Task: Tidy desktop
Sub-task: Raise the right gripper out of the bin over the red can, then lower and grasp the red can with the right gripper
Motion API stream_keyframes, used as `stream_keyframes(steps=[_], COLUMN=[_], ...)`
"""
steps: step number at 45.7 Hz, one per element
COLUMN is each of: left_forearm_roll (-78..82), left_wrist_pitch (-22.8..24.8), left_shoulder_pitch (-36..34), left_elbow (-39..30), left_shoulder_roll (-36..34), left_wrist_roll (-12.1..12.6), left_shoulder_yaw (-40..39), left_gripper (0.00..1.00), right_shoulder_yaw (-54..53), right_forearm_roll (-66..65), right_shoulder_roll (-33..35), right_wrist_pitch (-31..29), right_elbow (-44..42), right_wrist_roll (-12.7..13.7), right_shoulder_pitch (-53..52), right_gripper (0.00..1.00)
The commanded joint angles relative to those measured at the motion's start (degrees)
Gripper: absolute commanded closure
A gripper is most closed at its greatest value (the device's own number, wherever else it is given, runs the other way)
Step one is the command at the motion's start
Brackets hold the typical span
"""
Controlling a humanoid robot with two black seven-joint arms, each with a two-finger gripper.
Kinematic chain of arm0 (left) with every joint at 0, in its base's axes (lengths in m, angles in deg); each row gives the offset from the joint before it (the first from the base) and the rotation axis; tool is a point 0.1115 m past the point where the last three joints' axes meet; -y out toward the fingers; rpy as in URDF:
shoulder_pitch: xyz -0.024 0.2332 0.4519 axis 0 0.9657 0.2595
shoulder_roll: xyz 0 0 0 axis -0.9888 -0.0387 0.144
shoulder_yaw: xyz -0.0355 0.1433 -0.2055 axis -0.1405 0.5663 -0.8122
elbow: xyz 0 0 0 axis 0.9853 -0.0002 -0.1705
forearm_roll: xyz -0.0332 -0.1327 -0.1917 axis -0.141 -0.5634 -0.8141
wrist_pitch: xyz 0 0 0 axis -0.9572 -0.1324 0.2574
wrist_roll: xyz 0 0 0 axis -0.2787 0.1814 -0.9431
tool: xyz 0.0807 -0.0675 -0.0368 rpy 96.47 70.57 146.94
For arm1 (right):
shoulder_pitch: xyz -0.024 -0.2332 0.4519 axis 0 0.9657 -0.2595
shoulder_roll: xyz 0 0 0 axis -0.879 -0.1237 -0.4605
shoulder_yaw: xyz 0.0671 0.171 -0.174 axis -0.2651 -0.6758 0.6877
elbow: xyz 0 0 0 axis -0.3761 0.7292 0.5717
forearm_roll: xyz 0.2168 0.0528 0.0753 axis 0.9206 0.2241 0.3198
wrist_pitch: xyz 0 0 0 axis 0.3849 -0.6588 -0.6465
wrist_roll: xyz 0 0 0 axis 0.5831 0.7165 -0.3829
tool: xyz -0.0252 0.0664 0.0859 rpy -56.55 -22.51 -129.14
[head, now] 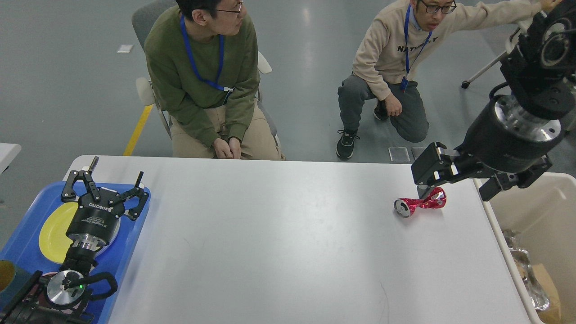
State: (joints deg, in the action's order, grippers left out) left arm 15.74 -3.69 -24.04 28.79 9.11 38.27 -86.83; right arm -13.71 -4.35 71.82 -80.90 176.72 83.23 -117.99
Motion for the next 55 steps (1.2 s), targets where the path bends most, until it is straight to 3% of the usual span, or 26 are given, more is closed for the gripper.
stream_keyframes(steps=[1, 14, 24, 36, 55], left_forearm_roll=[0.0, 0.0, 0.0, 0.0, 0.0], left_wrist_pitch=[0.0, 0.0, 0.01, 0.0, 0.09], left_shoulder_pitch=[0.0, 0.0, 0.0, 0.0, 0.0], left_elbow=[0.0, 0.0, 0.0, 0.0, 0.0], left_shoulder_roll=[0.07, 0.07, 0.07, 0.07, 0.07], left_wrist_roll=[0.0, 0.0, 0.0, 0.0, 0.0], left_shoulder_yaw=[0.01, -0.07, 0.01, -0.07, 0.01], left_gripper=[0.04, 0.04, 0.04, 0.04, 0.04], right_shoulder_yaw=[-0.01, 0.87, -0.01, -5.89, -23.03], right_forearm_roll=[0.11, 7.75, 22.94, 28.94, 28.85], right_shoulder_roll=[0.3, 3.64, 3.99, 6.37, 3.2], right_wrist_pitch=[0.28, 3.26, 14.42, 36.3, 38.07], right_elbow=[-0.07, -4.72, -9.82, -17.72, -51.3], right_wrist_roll=[-0.01, -0.01, -0.01, -0.01, 0.34], right_shoulder_pitch=[0.13, 5.57, 19.36, 39.22, 74.12], right_gripper=[0.0, 0.0, 0.02, 0.0, 0.0])
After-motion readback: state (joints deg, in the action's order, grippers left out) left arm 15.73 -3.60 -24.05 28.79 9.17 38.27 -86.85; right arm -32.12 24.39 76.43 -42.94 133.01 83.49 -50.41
